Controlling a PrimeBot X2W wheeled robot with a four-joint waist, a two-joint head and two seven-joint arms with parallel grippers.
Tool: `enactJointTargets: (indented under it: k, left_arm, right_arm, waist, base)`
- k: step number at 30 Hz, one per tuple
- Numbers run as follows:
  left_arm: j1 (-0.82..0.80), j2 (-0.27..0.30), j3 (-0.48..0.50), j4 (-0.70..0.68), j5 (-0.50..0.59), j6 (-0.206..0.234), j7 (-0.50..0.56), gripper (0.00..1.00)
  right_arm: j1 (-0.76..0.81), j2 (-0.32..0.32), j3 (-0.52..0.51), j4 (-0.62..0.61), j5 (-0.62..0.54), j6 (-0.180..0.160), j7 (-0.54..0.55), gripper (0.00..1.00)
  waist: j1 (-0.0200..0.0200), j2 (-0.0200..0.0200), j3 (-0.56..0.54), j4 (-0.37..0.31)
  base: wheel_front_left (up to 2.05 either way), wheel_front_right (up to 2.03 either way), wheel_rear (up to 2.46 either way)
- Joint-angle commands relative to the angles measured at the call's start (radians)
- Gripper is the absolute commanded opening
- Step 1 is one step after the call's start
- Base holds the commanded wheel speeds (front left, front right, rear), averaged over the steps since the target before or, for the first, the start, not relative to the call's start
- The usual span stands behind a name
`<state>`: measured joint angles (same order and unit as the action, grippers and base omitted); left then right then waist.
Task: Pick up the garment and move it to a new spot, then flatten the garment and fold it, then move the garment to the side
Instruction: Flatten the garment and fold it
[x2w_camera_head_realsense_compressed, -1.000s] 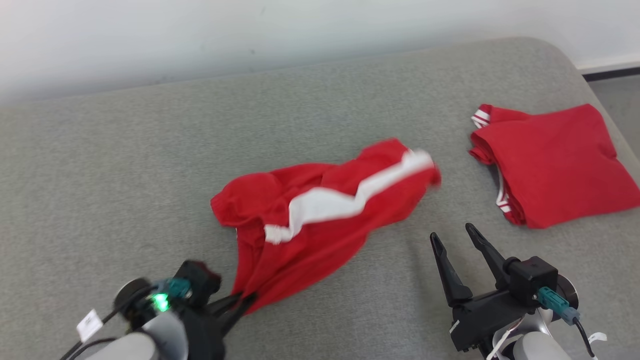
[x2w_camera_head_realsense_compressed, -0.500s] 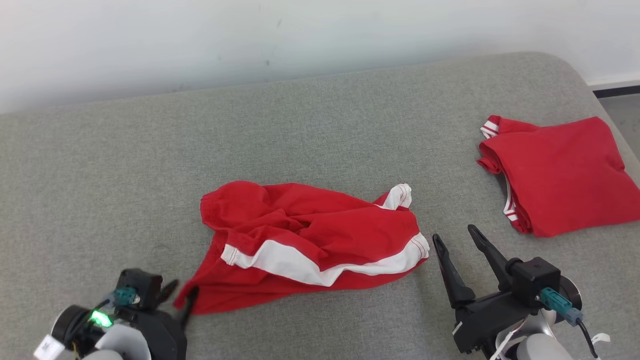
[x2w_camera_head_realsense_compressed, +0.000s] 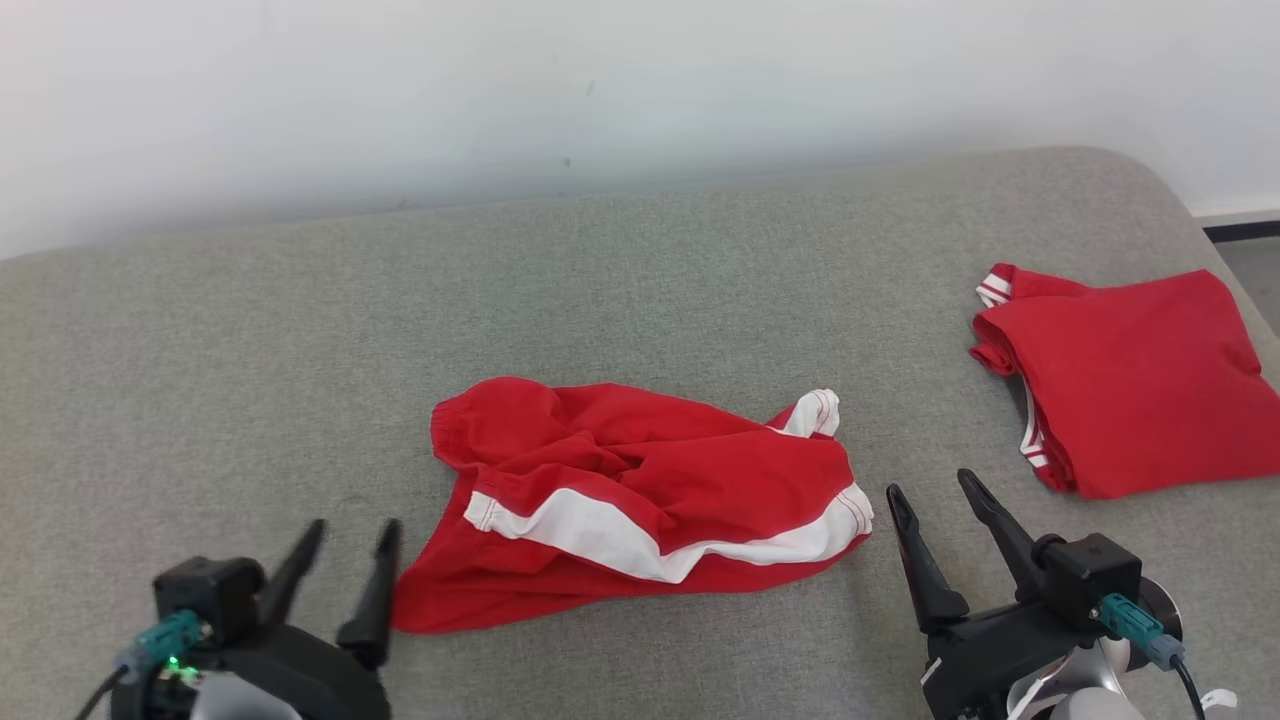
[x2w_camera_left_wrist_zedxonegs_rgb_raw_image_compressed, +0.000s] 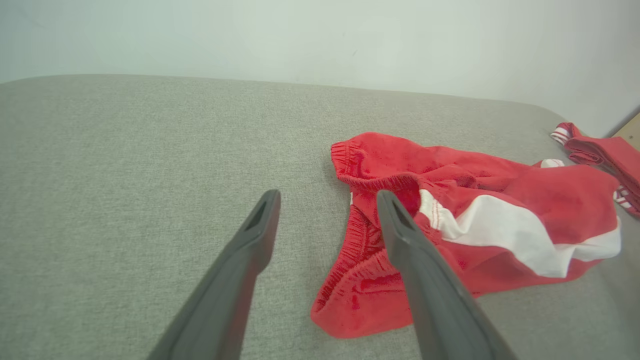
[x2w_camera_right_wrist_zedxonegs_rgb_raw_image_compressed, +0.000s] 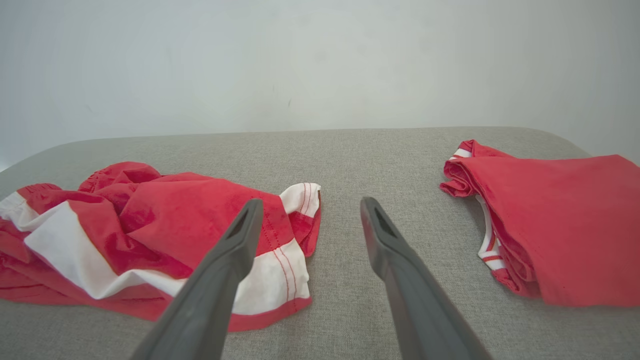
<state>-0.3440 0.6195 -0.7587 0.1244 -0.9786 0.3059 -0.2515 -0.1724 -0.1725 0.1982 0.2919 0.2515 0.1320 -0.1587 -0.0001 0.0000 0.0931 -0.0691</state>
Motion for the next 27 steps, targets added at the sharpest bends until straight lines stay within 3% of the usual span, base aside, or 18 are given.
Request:
enactJointTargets:
  k: [1, 8, 17, 18, 19, 20, 21, 24, 27]
  left_arm:
    - [0.013, -0.009, 0.001, -0.003, -0.001, -0.010, -0.005, 1.00]
    - [-0.070, -0.114, -0.002, 0.092, -0.108, -0.098, 0.078, 1.00]
    - [-0.191, -0.183, -0.074, 0.251, -0.117, -0.132, 0.255, 1.00]
    - [-0.198, -0.186, -0.083, 0.259, -0.123, -0.139, 0.278, 0.84]
    - [-0.207, -0.185, -0.087, 0.262, -0.122, -0.145, 0.286, 0.49]
    - [-0.215, -0.184, -0.084, 0.265, -0.118, -0.148, 0.278, 0.06]
    - [-0.215, -0.185, -0.085, 0.270, -0.116, -0.154, 0.278, 0.00]
    - [-0.211, -0.187, -0.084, 0.279, -0.108, -0.164, 0.257, 0.00]
    - [-0.181, -0.183, -0.058, 0.286, -0.108, -0.141, 0.195, 0.00]
  right_arm:
    - [0.011, 0.002, -0.004, -0.002, -0.007, -0.003, -0.001, 1.00]
    - [0.006, 0.009, -0.001, -0.003, -0.005, -0.003, -0.001, 1.00]
    - [-0.006, 0.010, 0.007, 0.004, 0.000, -0.003, -0.009, 1.00]
    - [-0.006, 0.010, 0.006, 0.005, 0.000, -0.003, -0.011, 1.00]
    - [-0.006, 0.010, 0.004, 0.005, 0.001, -0.003, -0.012, 1.00]
    - [-0.006, 0.010, 0.004, 0.005, 0.001, -0.003, -0.012, 1.00]
    - [-0.005, 0.010, 0.003, 0.006, 0.000, -0.003, -0.013, 1.00]
    - [-0.006, 0.012, 0.000, 0.009, 0.001, -0.003, -0.017, 1.00]
    - [-0.006, 0.014, -0.002, 0.012, 0.000, -0.003, -0.018, 1.00]
  waist:
    - [0.0001, 0.0000, -0.004, 0.004]
    - [0.0001, 0.0000, -0.002, 0.004]
    - [0.0001, 0.0000, 0.008, -0.020]
    - [0.0001, 0.0000, 0.009, -0.022]
    - [0.0001, 0.0000, 0.010, -0.023]
    - [0.0001, 0.0000, 0.010, -0.024]
    - [0.0001, 0.0000, 0.011, -0.025]
    - [0.0001, 0.0000, 0.012, -0.025]
    - [0.0001, 0.0000, 0.013, -0.023]
  base:
    - [0.00, 0.00, 0.00]
    - [0.00, 0.00, 0.00]
    - [0.00, 0.00, 0.00]
    - [0.00, 0.00, 0.00]
    - [0.00, 0.00, 0.00]
    - [0.00, 0.00, 0.00]
    - [0.00, 0.00, 0.00]
    - [0.00, 0.00, 0.00]
    - [0.00, 0.00, 0.00]
